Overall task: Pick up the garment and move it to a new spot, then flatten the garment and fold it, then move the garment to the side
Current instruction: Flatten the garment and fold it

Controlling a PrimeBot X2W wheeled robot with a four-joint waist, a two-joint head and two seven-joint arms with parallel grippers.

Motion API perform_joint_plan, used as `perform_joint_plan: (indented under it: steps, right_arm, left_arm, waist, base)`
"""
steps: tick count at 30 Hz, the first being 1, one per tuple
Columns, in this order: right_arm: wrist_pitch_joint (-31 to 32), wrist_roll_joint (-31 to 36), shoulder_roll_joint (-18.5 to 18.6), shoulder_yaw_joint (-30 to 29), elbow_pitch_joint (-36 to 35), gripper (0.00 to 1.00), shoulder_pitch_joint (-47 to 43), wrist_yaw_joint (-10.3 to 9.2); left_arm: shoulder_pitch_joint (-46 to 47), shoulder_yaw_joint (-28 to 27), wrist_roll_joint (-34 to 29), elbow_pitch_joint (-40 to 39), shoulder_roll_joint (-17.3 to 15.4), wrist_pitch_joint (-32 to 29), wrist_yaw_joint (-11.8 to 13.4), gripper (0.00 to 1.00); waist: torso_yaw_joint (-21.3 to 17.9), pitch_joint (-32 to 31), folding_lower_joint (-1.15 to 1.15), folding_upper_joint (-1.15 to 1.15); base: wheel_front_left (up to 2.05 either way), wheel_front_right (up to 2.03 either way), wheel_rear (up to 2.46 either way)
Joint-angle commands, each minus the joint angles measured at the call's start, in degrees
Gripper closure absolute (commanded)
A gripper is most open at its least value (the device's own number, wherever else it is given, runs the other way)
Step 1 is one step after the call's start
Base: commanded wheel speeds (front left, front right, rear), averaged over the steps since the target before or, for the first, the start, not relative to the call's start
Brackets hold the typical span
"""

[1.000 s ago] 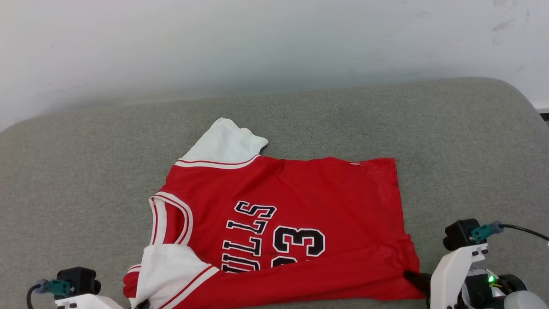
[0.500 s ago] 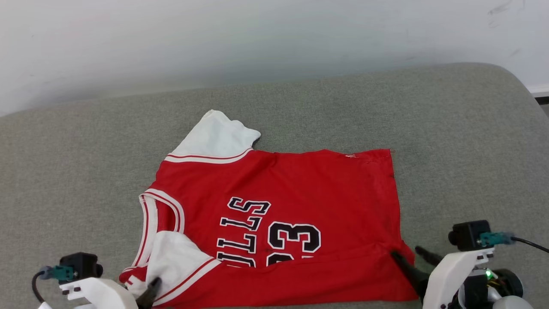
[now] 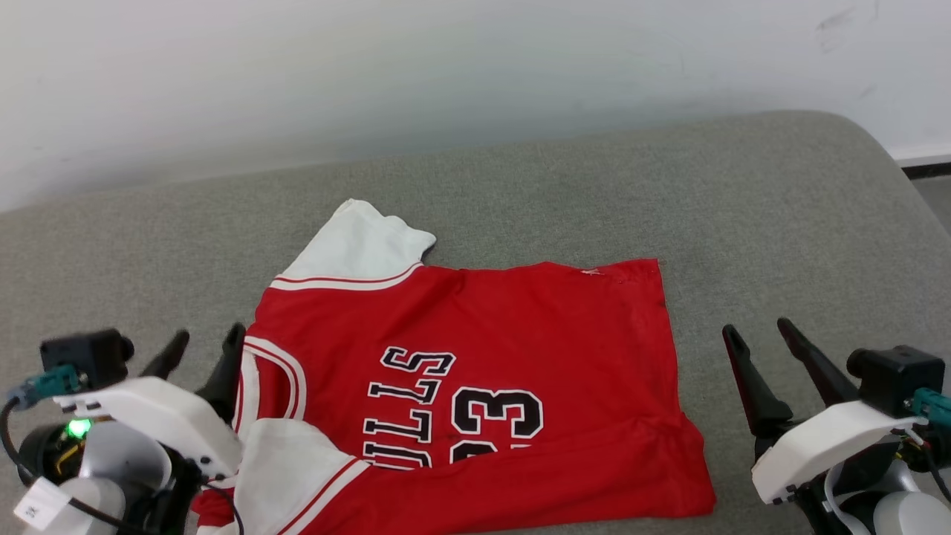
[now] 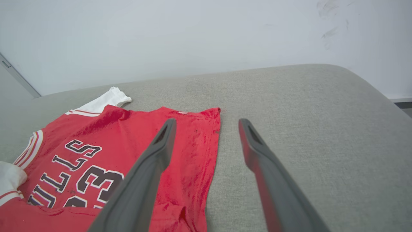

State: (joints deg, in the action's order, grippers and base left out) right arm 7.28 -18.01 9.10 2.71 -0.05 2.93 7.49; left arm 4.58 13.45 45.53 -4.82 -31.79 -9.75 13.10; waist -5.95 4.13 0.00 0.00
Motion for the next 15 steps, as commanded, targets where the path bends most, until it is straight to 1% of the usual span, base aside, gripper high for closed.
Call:
perform_joint_plan:
  steps: [1, 4, 6, 8, 11, 14, 15]
  right_arm:
    - [-0.3, 0.4, -0.4, -0.1, -0.5, 0.00, 0.6, -0.01]
    - [-1.2, 1.5, -1.3, -0.8, -3.5, 0.00, 2.0, -0.02]
    - [-1.9, 2.2, -2.1, -1.2, -6.1, 0.00, 3.3, -0.02]
    - [-2.4, 2.7, -2.6, -1.1, -7.5, 0.00, 4.4, -0.02]
    - [-3.0, 3.1, -3.1, -0.8, -9.0, 0.00, 6.0, -0.02]
    - [-3.5, 3.1, -3.6, -0.8, -9.8, 0.00, 7.4, -0.02]
    - [-3.5, 3.1, -3.6, -0.8, -9.8, 0.00, 7.4, -0.02]
  left_arm:
    - [1.2, -0.1, -0.4, 0.0, 0.0, 0.5, -0.2, 0.00]
    - [6.1, 0.3, -2.5, 1.0, 0.8, 2.7, -0.6, 0.00]
    - [11.7, 0.8, -4.3, 2.8, 0.7, 3.7, -1.1, 0.00]
    - [15.4, 0.9, -5.0, 4.9, 0.4, 3.7, -2.1, 0.00]
    - [21.2, 1.4, -5.9, 8.2, -0.4, 2.8, -3.4, 0.00]
    - [26.9, 2.3, -6.4, 12.0, -1.3, 0.6, -5.0, 0.00]
    - [26.9, 2.3, -6.4, 12.0, -1.3, 0.6, -5.0, 0.00]
  waist:
    - [-0.5, 1.0, 0.00, 0.00]
    - [-1.5, 3.7, 0.00, 0.00]
    - [-2.7, 7.2, 0.00, 0.00]
    - [-3.7, 9.1, 0.00, 0.00]
    - [-5.3, 12.1, 0.00, 0.00]
    - [-6.6, 14.7, 0.00, 0.00]
    - [-6.6, 14.7, 0.00, 0.00]
  base:
    - [0.00, 0.00, 0.00]
    - [0.00, 0.00, 0.00]
    - [0.00, 0.00, 0.00]
    - [0.00, 0.00, 0.00]
    - [0.00, 0.00, 0.00]
    - [0.00, 0.00, 0.00]
    - [0.00, 0.00, 0.00]
